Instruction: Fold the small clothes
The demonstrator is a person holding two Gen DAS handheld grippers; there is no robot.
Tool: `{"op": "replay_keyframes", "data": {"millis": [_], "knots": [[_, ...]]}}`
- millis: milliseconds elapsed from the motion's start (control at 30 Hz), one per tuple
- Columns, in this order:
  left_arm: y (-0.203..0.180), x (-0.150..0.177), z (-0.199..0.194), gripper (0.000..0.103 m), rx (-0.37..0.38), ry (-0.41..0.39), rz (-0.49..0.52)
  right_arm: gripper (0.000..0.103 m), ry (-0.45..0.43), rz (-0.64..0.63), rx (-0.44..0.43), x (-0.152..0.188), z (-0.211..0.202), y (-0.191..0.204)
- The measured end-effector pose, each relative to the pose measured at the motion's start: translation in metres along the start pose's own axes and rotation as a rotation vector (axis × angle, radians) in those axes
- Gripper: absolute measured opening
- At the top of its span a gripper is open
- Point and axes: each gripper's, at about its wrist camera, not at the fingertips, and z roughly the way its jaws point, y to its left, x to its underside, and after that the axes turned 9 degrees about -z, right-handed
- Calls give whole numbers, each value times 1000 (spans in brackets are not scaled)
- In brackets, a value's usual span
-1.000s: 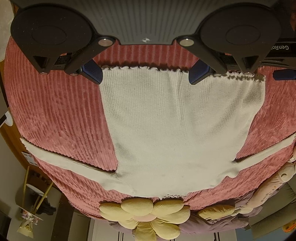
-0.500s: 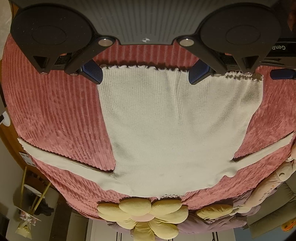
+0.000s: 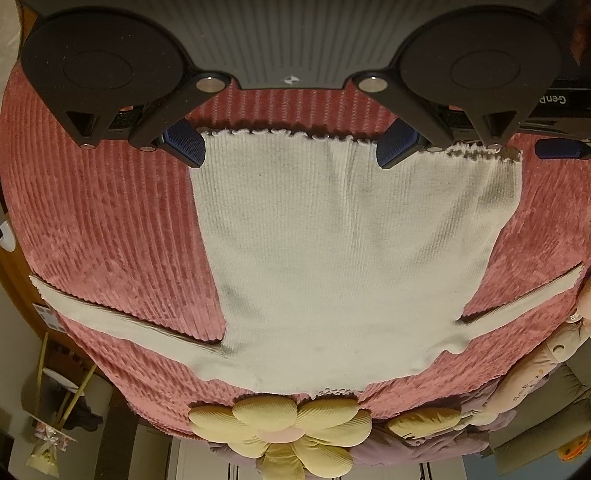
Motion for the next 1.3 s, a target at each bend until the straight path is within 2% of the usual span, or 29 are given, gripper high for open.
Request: {"op": "replay_keyframes", "data": {"millis": [433,800,1300], "knots": [[-1,-1,6,103,-5,9,-3,99,11,5,-22,0,5,-1],[-4,-3,18,103,-11,36,-1,99,0,33,-83,2,12,-7],[-15,-17,49,103,-27,85,5,99,75,99,-155,7,51,-25]]}}
